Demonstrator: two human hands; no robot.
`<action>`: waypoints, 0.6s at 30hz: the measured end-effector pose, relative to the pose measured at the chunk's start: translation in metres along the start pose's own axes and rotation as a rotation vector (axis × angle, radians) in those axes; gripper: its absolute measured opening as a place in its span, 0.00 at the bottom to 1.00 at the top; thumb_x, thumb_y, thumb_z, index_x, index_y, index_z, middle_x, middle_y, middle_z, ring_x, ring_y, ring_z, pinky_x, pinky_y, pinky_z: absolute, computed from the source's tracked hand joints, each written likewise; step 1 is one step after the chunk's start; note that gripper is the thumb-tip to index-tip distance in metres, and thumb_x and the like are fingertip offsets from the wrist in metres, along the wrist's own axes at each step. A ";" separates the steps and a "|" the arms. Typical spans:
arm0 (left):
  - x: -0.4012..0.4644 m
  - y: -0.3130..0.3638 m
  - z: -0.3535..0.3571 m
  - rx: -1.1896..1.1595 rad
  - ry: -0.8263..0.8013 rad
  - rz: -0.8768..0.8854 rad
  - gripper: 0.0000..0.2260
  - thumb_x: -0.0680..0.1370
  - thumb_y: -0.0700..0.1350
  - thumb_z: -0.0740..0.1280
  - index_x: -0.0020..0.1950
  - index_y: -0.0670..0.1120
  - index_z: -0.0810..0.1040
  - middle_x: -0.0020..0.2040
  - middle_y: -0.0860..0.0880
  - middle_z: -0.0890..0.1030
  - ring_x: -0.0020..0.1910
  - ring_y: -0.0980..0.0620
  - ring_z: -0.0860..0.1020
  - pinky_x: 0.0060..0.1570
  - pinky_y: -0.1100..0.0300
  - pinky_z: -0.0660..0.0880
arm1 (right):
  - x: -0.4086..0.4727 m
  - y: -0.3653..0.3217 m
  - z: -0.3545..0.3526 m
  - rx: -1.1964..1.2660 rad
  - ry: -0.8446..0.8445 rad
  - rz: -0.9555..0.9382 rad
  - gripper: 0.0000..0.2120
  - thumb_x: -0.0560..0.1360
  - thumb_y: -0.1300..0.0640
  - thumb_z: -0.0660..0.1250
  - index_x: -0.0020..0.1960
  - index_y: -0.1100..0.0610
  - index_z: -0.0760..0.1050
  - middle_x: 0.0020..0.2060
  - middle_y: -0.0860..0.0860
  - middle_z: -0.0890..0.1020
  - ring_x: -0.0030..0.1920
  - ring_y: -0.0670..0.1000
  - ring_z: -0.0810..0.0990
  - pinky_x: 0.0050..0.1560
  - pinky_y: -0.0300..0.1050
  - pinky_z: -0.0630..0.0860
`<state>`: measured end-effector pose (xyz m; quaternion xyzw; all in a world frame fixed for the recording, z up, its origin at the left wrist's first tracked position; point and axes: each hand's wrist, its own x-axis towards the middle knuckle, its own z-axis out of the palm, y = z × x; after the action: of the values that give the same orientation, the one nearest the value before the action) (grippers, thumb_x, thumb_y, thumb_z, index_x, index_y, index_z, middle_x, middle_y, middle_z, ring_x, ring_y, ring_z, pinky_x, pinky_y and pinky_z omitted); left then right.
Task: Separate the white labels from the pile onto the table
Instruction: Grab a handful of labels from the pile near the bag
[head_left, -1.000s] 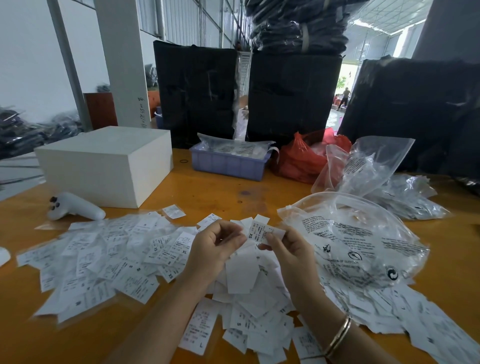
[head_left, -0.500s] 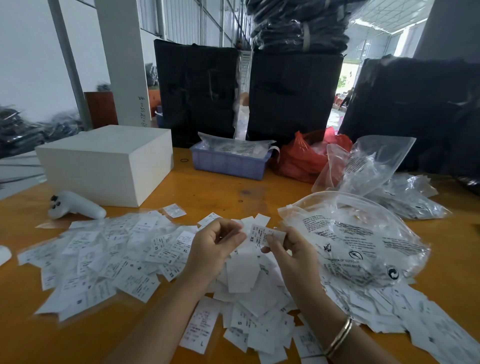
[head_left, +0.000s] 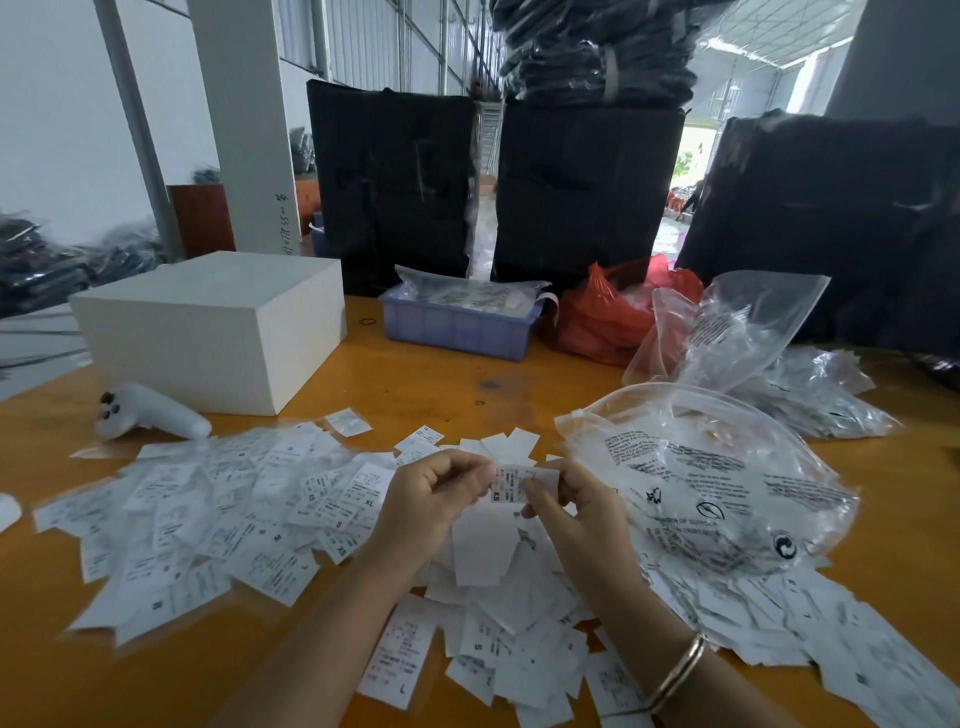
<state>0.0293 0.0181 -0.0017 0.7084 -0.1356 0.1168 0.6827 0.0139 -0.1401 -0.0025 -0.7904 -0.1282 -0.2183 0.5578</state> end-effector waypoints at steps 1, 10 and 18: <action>-0.001 0.001 0.001 -0.003 -0.010 0.001 0.05 0.69 0.51 0.70 0.41 0.52 0.82 0.35 0.55 0.84 0.35 0.63 0.80 0.37 0.72 0.75 | -0.001 0.000 0.000 -0.008 -0.018 -0.008 0.11 0.74 0.65 0.68 0.38 0.51 0.76 0.29 0.44 0.80 0.32 0.40 0.77 0.32 0.29 0.69; 0.000 -0.003 0.001 -0.004 -0.030 -0.046 0.08 0.73 0.41 0.72 0.40 0.55 0.83 0.38 0.54 0.85 0.38 0.59 0.82 0.38 0.69 0.76 | 0.001 0.002 0.001 0.040 -0.014 0.049 0.06 0.74 0.63 0.68 0.38 0.58 0.76 0.30 0.49 0.80 0.31 0.44 0.77 0.33 0.38 0.71; 0.003 -0.004 -0.001 -0.062 0.069 -0.106 0.06 0.71 0.42 0.74 0.42 0.53 0.84 0.42 0.57 0.85 0.42 0.62 0.82 0.38 0.74 0.74 | 0.001 -0.001 -0.005 0.303 0.147 0.086 0.07 0.76 0.63 0.66 0.40 0.55 0.77 0.30 0.49 0.80 0.35 0.48 0.78 0.38 0.36 0.76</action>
<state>0.0332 0.0195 -0.0040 0.6888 -0.0776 0.1005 0.7138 0.0130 -0.1444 0.0003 -0.6837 -0.0846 -0.2298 0.6874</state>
